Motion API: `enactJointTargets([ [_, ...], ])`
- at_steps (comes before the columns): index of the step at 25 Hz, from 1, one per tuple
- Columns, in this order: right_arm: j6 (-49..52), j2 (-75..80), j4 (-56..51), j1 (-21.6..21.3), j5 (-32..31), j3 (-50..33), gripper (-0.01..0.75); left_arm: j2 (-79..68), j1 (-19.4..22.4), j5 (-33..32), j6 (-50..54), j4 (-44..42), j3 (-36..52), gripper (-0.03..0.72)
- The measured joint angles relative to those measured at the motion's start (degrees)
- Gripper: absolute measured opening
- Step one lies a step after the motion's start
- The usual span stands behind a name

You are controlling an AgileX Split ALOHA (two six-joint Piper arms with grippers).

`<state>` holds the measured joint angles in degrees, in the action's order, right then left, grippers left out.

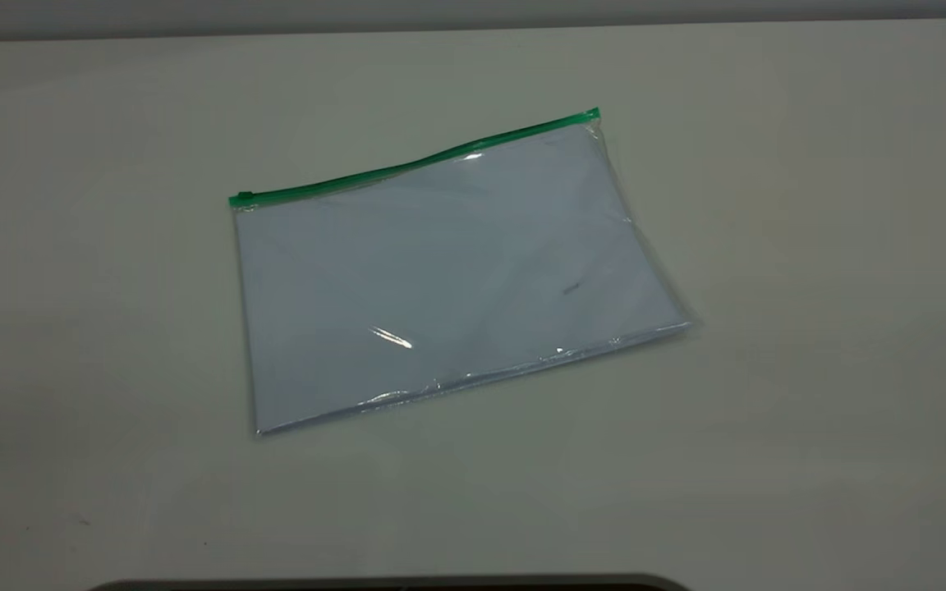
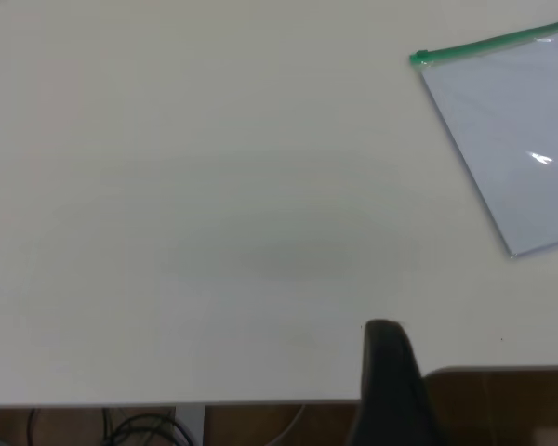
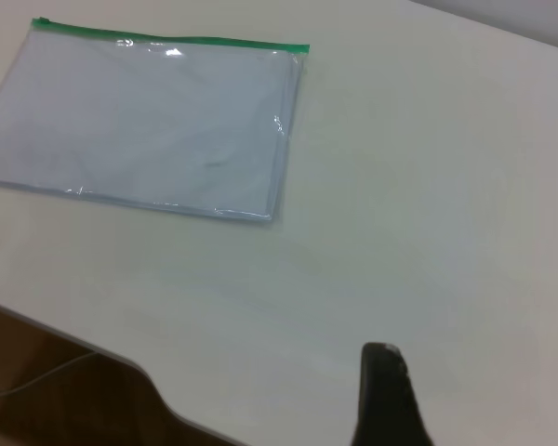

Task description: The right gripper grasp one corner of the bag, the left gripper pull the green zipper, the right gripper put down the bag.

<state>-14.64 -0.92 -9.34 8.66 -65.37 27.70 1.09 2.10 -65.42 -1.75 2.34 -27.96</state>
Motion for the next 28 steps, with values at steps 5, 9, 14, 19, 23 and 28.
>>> enactJointTargets([
  [5,0.0,0.0,0.0,0.0,0.0,0.0,0.524,0.0,0.0,0.0,0.3,-0.1,0.0,0.551],
  [9,0.0,0.0,0.0,0.0,0.0,0.0,0.524,0.0,0.0,0.0,0.3,-0.1,0.1,0.551],
  [14,0.0,0.0,0.0,0.0,0.0,0.0,0.524,0.0,0.0,0.0,0.4,-0.2,0.1,0.551],
  [19,0.0,0.0,0.1,-3.2,0.0,0.0,0.524,0.0,0.0,0.0,0.4,-0.2,0.1,0.551],
  [23,1.4,0.0,2.5,-8.4,0.1,0.0,0.524,0.0,0.0,0.0,0.6,-0.3,0.1,0.551],
  [28,7.9,0.0,7.5,-9.4,0.3,0.0,0.524,0.0,0.0,0.0,0.6,-0.3,0.1,0.551],
])
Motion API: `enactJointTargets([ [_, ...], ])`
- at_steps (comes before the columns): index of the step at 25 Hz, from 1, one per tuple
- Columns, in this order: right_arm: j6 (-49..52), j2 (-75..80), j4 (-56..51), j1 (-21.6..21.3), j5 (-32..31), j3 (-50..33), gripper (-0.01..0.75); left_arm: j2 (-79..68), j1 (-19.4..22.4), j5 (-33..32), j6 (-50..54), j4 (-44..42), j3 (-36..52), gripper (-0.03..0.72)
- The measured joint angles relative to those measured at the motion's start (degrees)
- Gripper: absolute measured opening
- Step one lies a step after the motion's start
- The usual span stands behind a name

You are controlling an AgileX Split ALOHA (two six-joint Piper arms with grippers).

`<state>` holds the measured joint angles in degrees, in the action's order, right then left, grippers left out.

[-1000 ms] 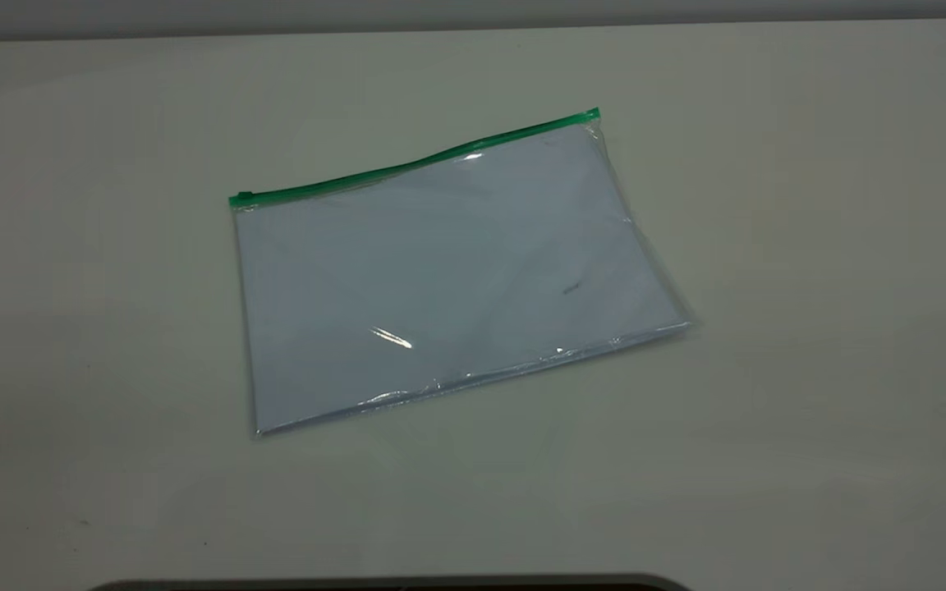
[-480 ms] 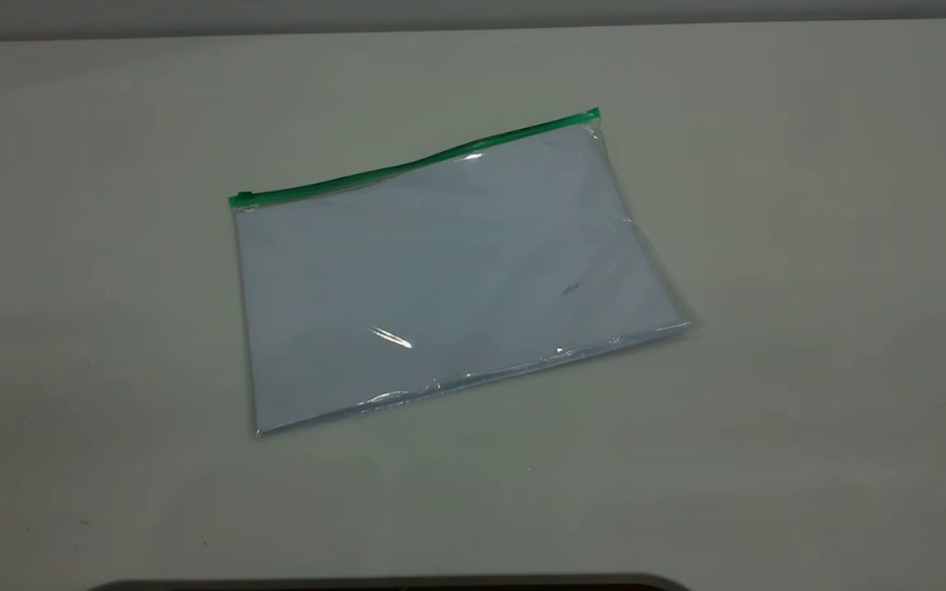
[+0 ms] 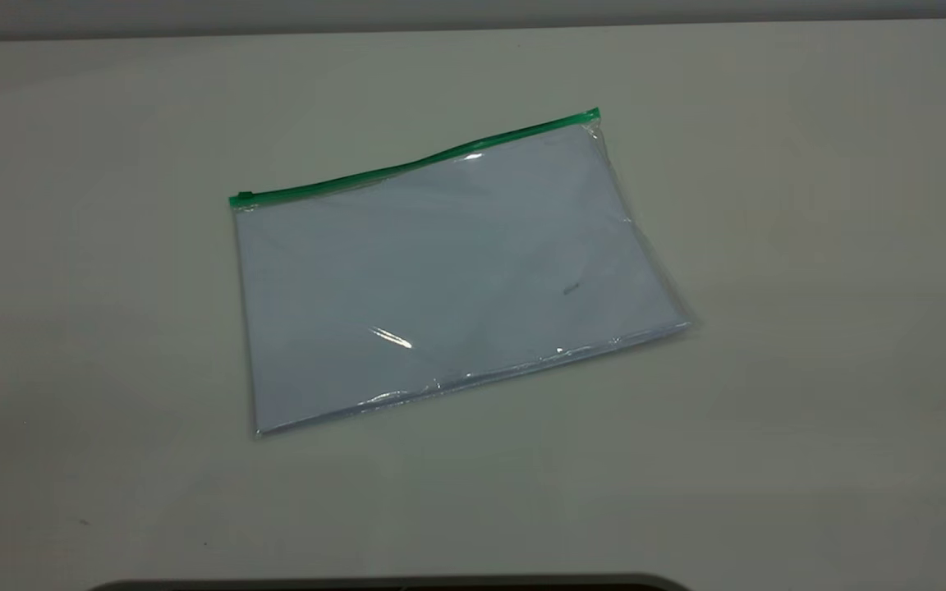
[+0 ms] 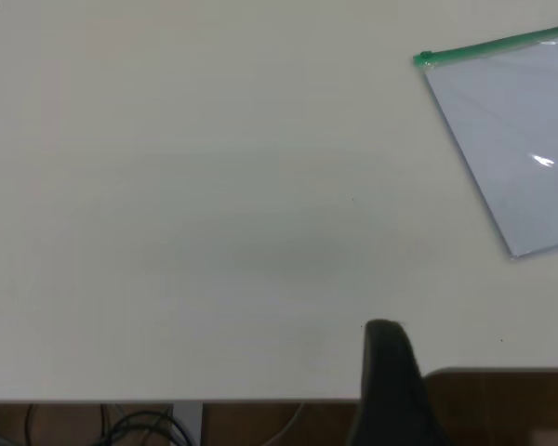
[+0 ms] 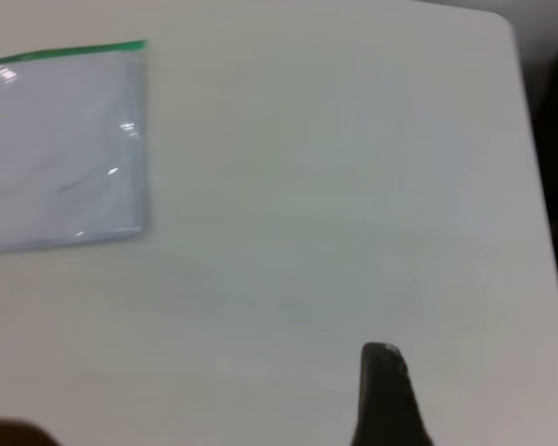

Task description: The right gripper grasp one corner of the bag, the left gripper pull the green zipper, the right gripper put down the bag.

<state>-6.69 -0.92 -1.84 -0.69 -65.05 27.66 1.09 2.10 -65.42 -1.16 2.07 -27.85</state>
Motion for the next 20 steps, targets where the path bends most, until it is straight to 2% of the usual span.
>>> enactJointTargets([
  [4,2.9,0.0,1.8,0.0,0.0,0.0,0.524,0.0,0.0,0.0,0.0,0.0,0.0,0.551],
  [20,3.4,0.0,1.8,0.0,0.0,0.0,0.524,0.0,0.0,0.0,0.0,0.0,0.0,0.551],
])
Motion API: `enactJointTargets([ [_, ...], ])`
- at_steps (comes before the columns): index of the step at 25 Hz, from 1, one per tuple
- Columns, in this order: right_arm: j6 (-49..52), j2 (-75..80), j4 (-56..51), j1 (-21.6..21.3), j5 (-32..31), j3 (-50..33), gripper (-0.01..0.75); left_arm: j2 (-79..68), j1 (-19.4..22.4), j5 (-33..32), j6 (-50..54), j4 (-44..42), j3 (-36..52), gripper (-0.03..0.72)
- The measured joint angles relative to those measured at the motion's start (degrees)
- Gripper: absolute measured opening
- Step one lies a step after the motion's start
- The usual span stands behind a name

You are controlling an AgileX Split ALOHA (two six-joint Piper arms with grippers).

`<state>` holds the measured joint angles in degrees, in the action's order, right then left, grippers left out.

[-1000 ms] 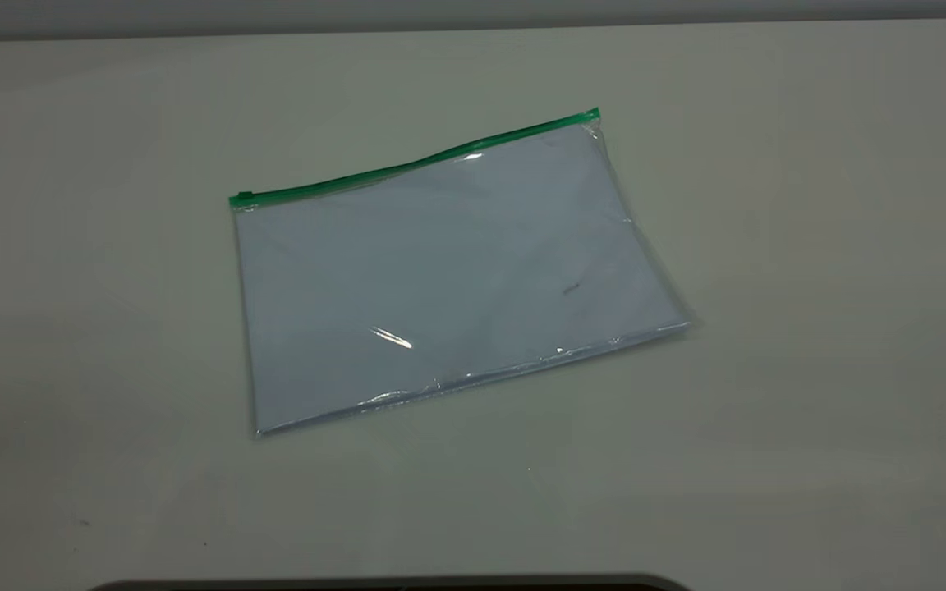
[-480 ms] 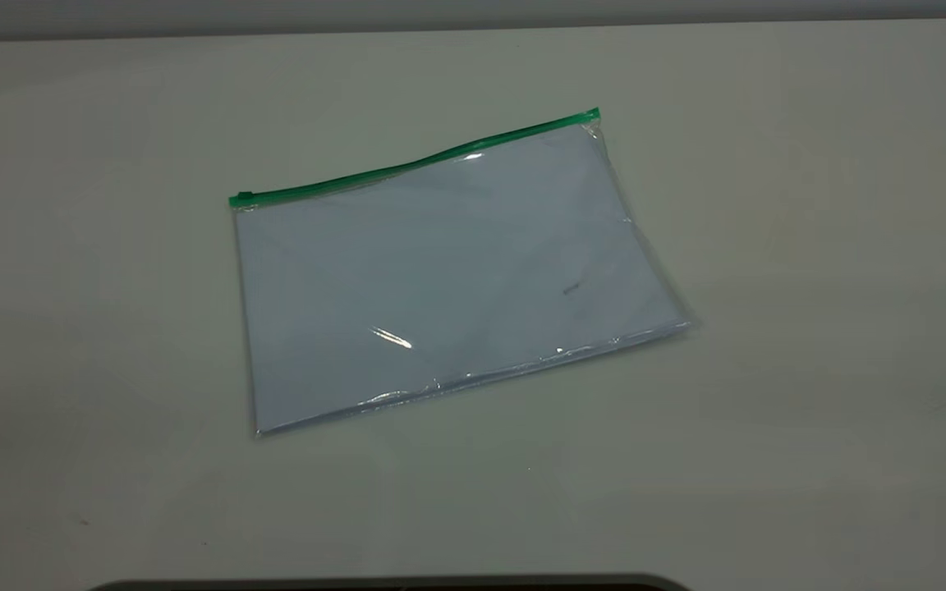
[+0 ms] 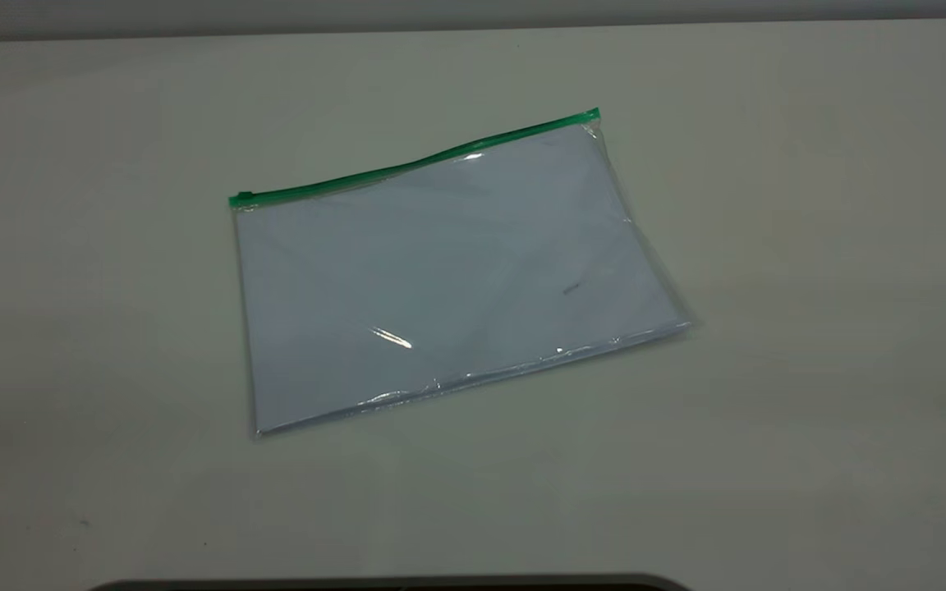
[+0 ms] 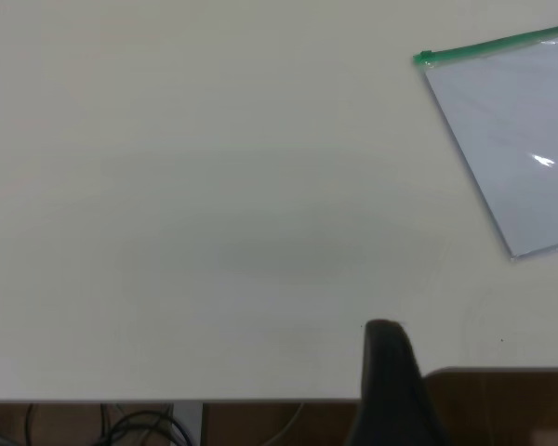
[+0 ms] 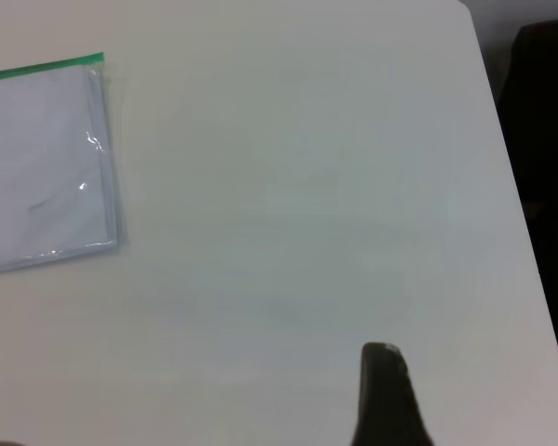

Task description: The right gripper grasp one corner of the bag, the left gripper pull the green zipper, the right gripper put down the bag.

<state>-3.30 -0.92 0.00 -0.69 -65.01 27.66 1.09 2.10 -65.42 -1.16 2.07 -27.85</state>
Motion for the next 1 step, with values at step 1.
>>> enactJointTargets([
  [1,0.1,0.0,0.0,0.0,0.0,0.0,0.524,0.0,0.0,0.0,0.0,0.0,0.0,0.551],
])
